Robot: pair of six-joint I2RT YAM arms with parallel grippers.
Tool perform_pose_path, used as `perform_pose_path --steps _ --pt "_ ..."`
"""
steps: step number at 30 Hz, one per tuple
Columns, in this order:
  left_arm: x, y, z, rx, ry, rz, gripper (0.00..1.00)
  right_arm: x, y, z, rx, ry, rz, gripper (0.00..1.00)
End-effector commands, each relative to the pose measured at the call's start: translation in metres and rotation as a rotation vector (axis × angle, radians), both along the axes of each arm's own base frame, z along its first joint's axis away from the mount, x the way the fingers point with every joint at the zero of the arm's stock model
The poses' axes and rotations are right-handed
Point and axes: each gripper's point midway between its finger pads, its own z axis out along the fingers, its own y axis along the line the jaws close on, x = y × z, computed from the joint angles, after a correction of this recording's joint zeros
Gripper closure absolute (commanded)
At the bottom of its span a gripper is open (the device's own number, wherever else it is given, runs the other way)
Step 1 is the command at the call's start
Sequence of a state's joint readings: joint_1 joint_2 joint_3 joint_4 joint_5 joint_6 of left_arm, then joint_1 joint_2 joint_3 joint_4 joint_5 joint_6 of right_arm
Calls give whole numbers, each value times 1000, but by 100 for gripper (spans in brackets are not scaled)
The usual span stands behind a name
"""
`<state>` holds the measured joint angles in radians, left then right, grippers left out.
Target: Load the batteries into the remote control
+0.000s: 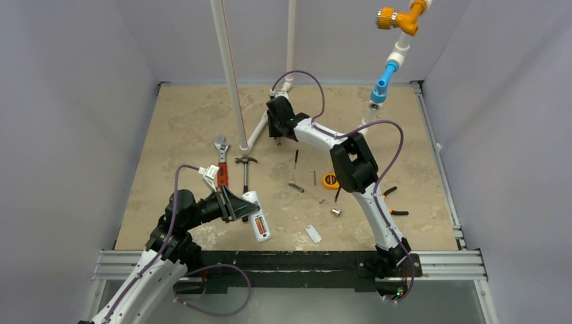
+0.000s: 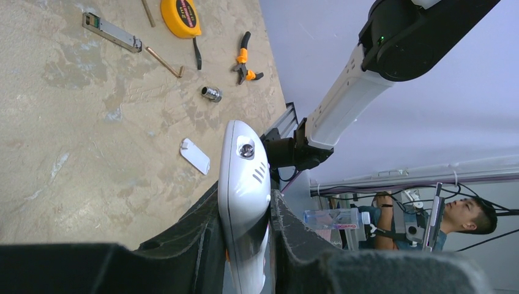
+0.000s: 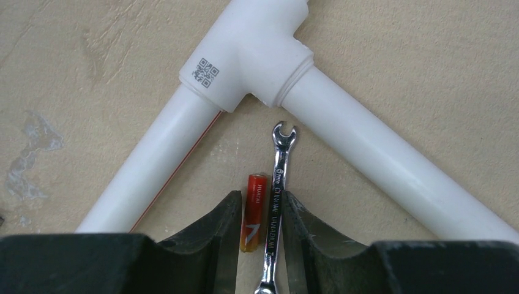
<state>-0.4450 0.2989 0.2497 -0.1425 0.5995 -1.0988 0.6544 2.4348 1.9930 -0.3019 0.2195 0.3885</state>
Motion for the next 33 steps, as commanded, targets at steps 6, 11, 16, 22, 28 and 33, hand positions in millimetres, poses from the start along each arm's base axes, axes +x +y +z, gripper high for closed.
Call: perform_pose_path --steps 6,11,16,22,28,33 --pt "0 -2 15 -33 -54 -13 100 -4 -3 -10 -30 43 -8 75" --pt "0 -1 13 -31 -50 -13 100 -6 -10 -10 -61 36 -15 75" --pt "0 -2 13 -31 -51 -15 100 -9 -25 -9 -134 33 -24 78" --pt "0 -2 13 -31 -49 -18 100 -17 -42 -11 -210 41 -18 82" --pt "0 -2 13 -30 -47 -19 100 -38 -57 -19 -286 101 26 84" --pt "0 -2 13 -31 -45 -19 100 -71 -62 -24 -313 141 81 86"
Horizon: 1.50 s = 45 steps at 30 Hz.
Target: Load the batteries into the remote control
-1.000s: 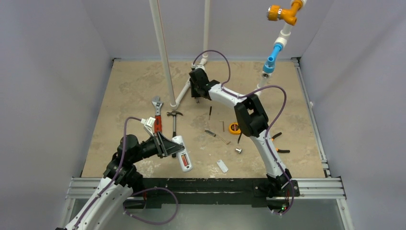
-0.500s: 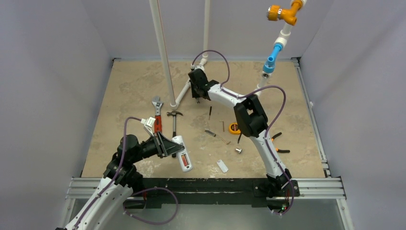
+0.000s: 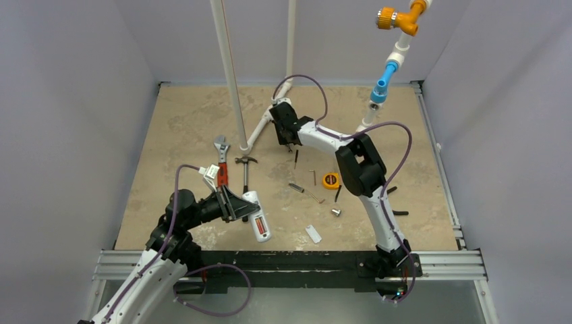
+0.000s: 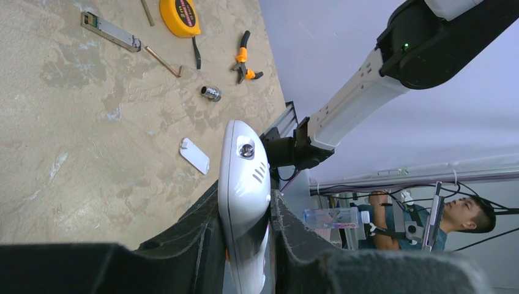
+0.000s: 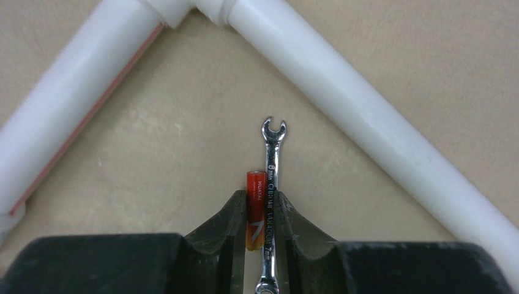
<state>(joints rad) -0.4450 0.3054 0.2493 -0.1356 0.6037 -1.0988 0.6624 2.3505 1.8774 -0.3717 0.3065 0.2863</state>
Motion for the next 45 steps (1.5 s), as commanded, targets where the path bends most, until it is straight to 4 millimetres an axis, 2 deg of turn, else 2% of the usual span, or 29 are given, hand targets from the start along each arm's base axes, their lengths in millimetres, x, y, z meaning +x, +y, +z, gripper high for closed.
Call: perform_pose_path --steps 1,2,9,11,12,13,15,21,25,32,37,45 --pt "0 -2 13 -30 -44 -15 100 -55 -27 -21 -138 132 59 87" --pt "0 -2 13 -29 -43 -14 100 -63 -27 -17 -136 136 64 87" --pt "-1 -1 13 -22 -39 -17 100 -133 -28 -29 -122 225 94 88" --pt "-1 -1 14 -19 -41 -17 100 -147 -28 -31 -127 233 103 83" --pt "-1 -1 13 -18 -40 -17 100 -149 -27 -29 -125 228 103 76" --pt "-1 -2 13 -17 -39 -18 100 -148 -26 -26 -124 219 95 65" --pt "0 -2 14 -17 -39 -18 100 -145 -24 -19 -108 199 84 54" --pt "-1 -1 17 -12 -47 -13 100 -128 -15 8 -72 120 73 47" --pt "-2 0 15 -7 -43 -13 100 -129 -9 22 -30 87 87 49" --pt "-2 0 13 -6 -40 -11 100 -142 6 32 -20 59 169 55" --pt "-2 0 14 -7 -42 -12 100 -147 11 23 -32 81 192 54" --pt "-2 1 11 -2 -35 -11 100 -149 7 9 -56 110 174 66"
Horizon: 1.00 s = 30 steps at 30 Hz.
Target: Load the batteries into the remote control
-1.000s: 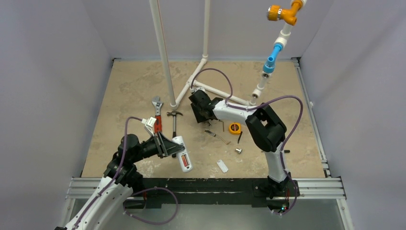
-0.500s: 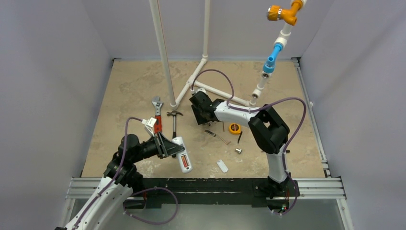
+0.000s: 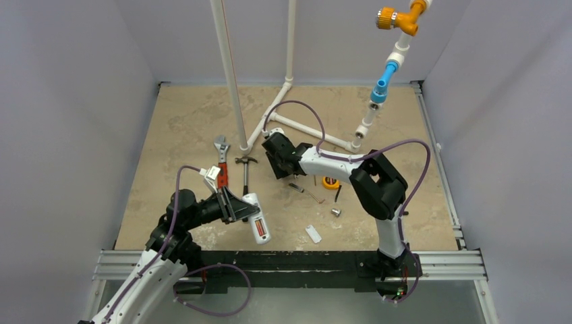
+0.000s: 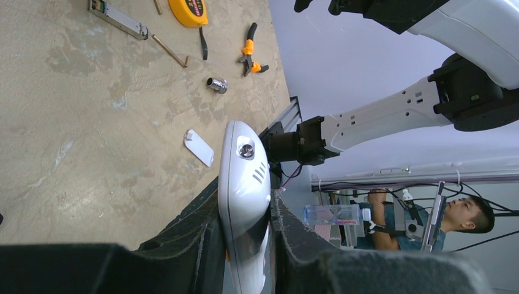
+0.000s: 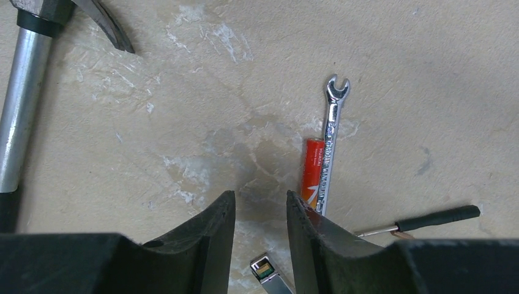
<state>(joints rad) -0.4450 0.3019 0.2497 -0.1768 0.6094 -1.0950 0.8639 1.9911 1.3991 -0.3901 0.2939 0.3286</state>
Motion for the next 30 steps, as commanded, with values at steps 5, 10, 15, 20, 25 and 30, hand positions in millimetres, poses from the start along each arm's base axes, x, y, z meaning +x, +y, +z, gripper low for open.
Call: perform_pose_path --steps 5,10,15,20,25,30 --pt "2 -1 19 -20 -67 -6 100 5 1 7 18 -29 -7 64" --pt "2 -1 18 -20 -67 -5 100 13 3 32 70 -102 -24 54" --pt "2 -1 18 -20 -66 -5 100 19 2 38 56 -131 -29 53" --pt "2 -1 18 -20 -65 -7 100 18 1 26 34 -107 -35 59" --pt "2 -1 18 -20 -64 -9 100 21 -4 19 -3 -103 -51 63" --pt "2 -1 18 -20 -66 -12 100 22 -8 13 -30 -101 -63 64"
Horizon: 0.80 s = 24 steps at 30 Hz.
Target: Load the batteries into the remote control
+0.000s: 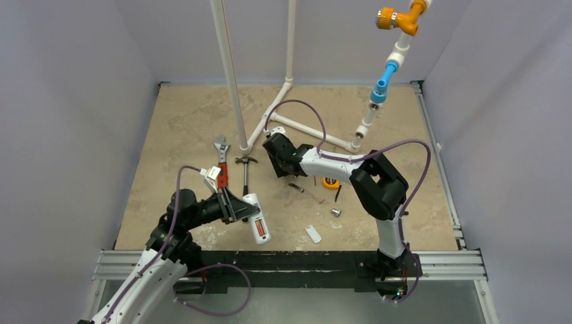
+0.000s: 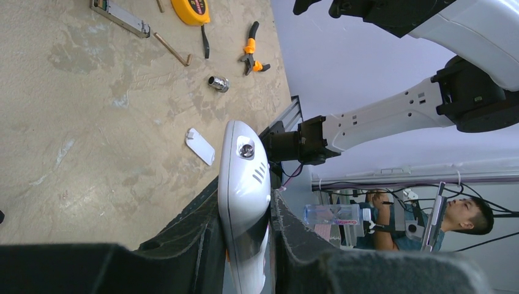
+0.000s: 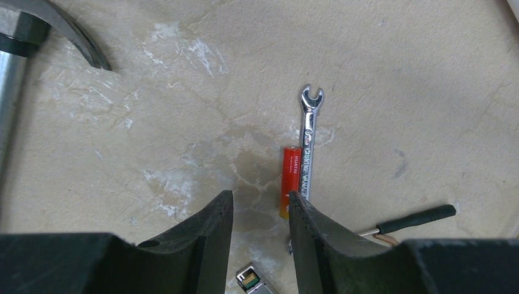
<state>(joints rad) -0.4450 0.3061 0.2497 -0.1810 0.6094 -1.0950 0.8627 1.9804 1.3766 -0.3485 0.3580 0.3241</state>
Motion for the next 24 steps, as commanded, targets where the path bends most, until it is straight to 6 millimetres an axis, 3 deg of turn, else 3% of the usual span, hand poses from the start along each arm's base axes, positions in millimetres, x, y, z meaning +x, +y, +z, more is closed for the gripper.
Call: perform_pose_path --steps 1,9,24 --pt "2 -2 20 -23 -74 -12 100 12 -3 8 -19 -39 -33 64" --pt "3 -2 21 -25 -72 -10 100 13 -7 2 -18 -21 -44 64" --pt "4 -3 22 -25 -70 -17 100 -8 -1 -24 42 96 -3 79"
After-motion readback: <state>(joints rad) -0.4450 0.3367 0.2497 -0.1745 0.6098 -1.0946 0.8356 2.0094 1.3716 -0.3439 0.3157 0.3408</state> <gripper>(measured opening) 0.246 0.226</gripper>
